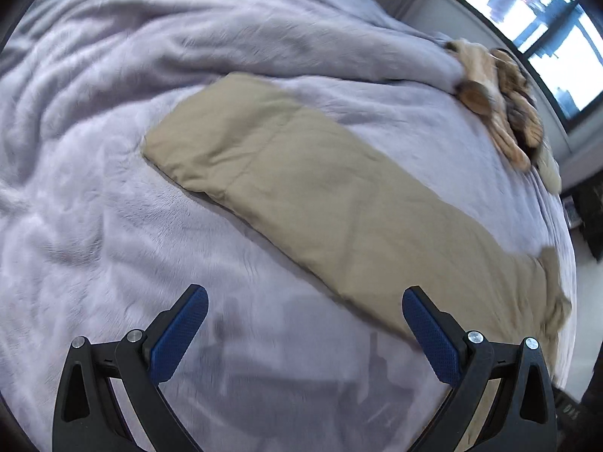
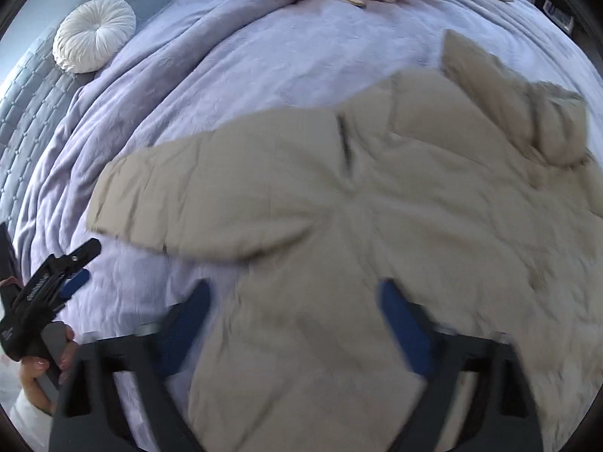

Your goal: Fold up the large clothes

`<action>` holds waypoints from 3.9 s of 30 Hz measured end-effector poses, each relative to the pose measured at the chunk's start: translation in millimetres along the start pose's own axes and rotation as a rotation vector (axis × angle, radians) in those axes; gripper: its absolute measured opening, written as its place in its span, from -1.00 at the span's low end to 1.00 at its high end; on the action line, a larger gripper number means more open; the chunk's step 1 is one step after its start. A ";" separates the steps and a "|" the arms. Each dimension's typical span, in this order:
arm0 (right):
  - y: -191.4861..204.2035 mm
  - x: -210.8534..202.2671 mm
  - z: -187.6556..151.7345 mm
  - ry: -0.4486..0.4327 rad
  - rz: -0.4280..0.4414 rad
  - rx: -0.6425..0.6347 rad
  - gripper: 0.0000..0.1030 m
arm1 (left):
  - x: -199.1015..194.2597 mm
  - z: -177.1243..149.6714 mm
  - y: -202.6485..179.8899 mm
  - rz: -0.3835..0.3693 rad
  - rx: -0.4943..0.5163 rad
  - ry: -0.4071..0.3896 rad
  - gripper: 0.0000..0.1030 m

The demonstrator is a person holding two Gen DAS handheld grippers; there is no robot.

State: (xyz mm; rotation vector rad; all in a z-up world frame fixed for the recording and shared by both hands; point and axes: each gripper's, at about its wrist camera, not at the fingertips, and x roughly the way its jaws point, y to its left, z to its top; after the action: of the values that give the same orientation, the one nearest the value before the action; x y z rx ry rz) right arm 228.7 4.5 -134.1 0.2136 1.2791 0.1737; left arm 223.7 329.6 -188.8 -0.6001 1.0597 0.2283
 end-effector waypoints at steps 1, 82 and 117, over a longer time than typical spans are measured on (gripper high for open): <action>0.5 10.6 4.6 0.011 0.017 0.008 -0.14 | 5.9 3.1 3.0 -0.005 -0.017 0.001 1.00; -225.0 -51.5 -3.7 -0.284 -0.221 0.277 -0.39 | 112.3 -45.3 -227.5 -0.176 0.341 0.218 0.70; -246.8 -50.6 4.3 -0.260 -0.049 0.290 -0.49 | 86.0 -96.0 -269.2 0.016 0.568 0.060 -0.53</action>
State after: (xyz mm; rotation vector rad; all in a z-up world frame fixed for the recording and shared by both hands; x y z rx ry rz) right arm 221.2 -246.9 -148.6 0.4390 1.0458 -0.0814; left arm 315.5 45.9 -202.3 -0.0867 1.1247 -0.0810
